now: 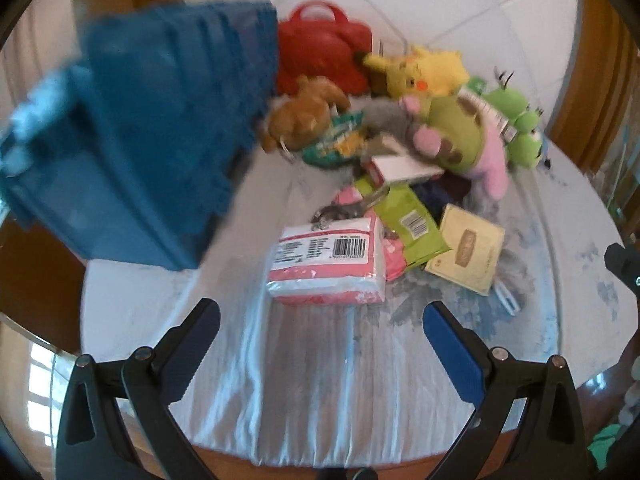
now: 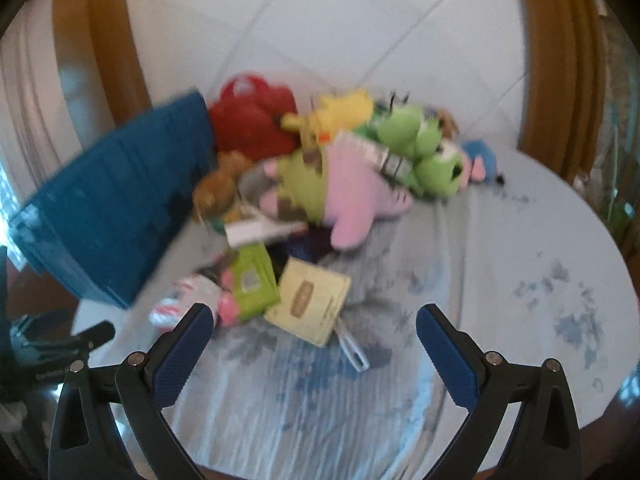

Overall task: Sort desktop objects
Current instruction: 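Reach the left tool down and grasp the pink-and-white tissue pack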

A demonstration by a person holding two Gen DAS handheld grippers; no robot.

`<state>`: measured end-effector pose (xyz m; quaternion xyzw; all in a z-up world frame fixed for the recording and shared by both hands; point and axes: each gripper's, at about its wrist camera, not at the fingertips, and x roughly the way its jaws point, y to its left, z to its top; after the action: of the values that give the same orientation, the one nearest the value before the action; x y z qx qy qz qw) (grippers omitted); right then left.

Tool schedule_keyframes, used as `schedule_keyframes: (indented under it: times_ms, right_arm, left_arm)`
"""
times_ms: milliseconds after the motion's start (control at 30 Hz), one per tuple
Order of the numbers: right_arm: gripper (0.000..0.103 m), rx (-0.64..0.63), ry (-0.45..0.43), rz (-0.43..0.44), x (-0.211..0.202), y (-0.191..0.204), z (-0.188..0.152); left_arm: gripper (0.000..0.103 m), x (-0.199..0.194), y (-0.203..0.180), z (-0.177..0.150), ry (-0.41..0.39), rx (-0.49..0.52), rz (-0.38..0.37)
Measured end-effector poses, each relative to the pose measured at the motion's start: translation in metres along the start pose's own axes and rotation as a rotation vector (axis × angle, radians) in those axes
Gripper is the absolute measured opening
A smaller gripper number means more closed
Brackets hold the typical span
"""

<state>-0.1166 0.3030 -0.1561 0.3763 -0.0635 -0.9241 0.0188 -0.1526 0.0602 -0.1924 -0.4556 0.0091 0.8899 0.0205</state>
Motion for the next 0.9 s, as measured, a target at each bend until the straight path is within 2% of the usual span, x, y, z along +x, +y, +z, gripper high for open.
schedule_keyframes:
  times_ms: [233, 400, 500, 633, 733, 900]
  right_arm:
    - [0.103, -0.002, 0.127, -0.062, 0.077, 0.002, 0.010]
    - [0.103, 0.013, 0.193, -0.071, 0.105, -0.004, 0.012]
    - [0.103, -0.021, 0.205, -0.064, 0.115, -0.006, 0.021]
    - [0.103, -0.074, 0.216, -0.006, 0.132, -0.004, 0.034]
    - [0.103, -0.147, 0.230, 0.079, 0.154, 0.004, 0.045]
    - [0.103, -0.321, 0.260, 0.245, 0.180, 0.034, 0.057]
  left_arm:
    - [0.103, 0.076, -0.002, 0.025, 0.114, 0.005, -0.011]
    - [0.103, 0.095, -0.002, 0.048, 0.137, -0.079, -0.009]
    - [0.103, 0.108, -0.004, 0.059, 0.150, -0.132, 0.044]
    - [0.103, 0.119, -0.002, 0.057, 0.185, -0.230, 0.068]
    - [0.103, 0.114, 0.000, 0.047, 0.193, -0.287, 0.118]
    - [0.103, 0.105, 0.008, 0.003, 0.231, -0.383, 0.214]
